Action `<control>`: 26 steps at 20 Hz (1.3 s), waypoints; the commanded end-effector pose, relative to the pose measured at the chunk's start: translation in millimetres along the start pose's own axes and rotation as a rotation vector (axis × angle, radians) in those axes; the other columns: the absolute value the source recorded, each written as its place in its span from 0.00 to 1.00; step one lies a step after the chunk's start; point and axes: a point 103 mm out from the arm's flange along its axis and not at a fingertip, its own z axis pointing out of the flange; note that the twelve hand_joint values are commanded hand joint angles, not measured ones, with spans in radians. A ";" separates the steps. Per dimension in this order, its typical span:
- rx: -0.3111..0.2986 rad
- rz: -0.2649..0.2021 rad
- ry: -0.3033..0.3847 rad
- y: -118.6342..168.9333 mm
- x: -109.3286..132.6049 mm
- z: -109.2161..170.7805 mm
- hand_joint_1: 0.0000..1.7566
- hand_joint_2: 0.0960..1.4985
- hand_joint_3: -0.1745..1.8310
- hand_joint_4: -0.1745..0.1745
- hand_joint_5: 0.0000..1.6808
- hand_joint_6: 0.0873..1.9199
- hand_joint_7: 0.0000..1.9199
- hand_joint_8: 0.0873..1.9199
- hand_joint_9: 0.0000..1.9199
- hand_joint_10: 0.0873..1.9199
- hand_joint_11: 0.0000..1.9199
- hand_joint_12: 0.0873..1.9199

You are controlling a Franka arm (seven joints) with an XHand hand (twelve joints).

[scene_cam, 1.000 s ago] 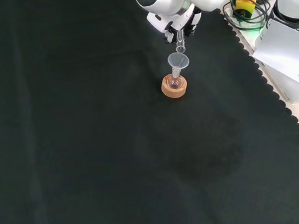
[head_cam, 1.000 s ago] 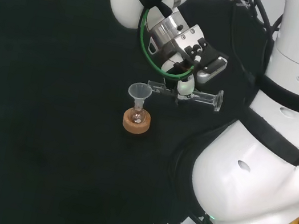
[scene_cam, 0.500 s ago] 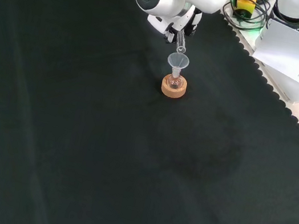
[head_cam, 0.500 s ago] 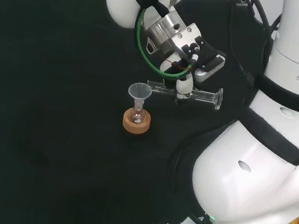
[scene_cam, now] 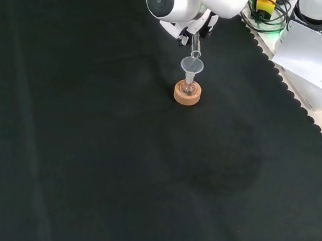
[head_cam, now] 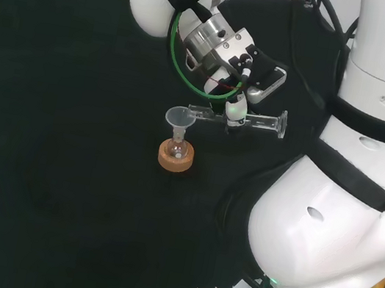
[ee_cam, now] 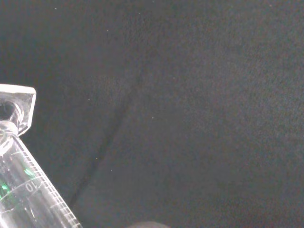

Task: Pour the water from the graduated cylinder into the round-bottom flask.

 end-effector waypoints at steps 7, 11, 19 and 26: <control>-0.007 0.020 -0.033 -5.5 0.6 -5.4 0.72 0.72 0.09 0.00 0.59 0.49 0.53 0.48 0.73 0.00 0.63 0.36; 0.012 0.029 -0.039 -5.4 1.4 -6.2 0.72 0.72 0.09 0.00 0.59 0.49 0.53 0.48 0.73 0.00 0.63 0.36; 0.027 0.038 -0.046 -5.8 4.1 -7.9 0.72 0.72 0.09 0.00 0.59 0.49 0.53 0.48 0.73 0.00 0.63 0.36; 0.049 0.053 -0.053 -6.3 3.1 -10.5 0.72 0.72 0.09 0.00 0.59 0.49 0.53 0.48 0.73 0.00 0.63 0.36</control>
